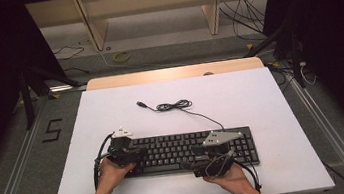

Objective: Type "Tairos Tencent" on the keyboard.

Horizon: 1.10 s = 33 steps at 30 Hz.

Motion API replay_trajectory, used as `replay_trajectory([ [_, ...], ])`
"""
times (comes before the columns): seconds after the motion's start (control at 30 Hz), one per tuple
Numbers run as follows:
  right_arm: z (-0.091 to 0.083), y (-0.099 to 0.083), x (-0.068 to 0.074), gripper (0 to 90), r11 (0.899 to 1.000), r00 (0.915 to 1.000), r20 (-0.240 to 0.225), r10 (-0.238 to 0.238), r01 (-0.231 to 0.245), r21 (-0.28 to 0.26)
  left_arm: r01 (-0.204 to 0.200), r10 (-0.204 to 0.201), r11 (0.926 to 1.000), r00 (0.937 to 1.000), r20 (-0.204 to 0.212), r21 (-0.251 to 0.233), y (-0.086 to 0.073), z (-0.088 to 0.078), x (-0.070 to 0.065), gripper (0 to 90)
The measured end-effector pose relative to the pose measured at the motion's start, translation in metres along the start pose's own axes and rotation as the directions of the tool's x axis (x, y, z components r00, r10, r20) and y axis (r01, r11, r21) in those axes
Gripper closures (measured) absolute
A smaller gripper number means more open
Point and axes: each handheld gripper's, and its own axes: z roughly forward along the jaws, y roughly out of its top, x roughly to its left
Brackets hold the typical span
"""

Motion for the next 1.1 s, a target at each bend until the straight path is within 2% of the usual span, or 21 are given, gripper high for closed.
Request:
replay_trajectory([
  [0.37,-0.0005,0.0002,0.0007,31.9,1.000,1.0000,0.000,-0.001,0.001,0.000,0.014,-0.014,0.9999,0.9999,-0.001,0.007,-0.0026,0.0020,0.0007,89.3],
  [0.57,-0.0006,0.0003,0.0003,31.8,1.000,1.0000,0.001,-0.001,0.001,-0.001,0.005,-0.005,0.9999,1.0000,-0.005,0.013,-0.0019,0.0013,0.0000,89.2],
  [0.9,-0.0013,0.0007,-0.0003,31.8,1.000,1.0000,0.000,-0.001,0.001,-0.006,0.009,-0.009,0.9999,0.9999,-0.008,-0.012,-0.0004,-0.0035,-0.0011,88.9],
  [1.1,-0.0009,0.0007,-0.0004,31.8,1.000,1.0000,-0.001,-0.002,0.002,-0.007,0.012,-0.012,0.9996,0.9999,0.005,-0.025,0.0006,-0.0071,-0.0023,87.0],
])
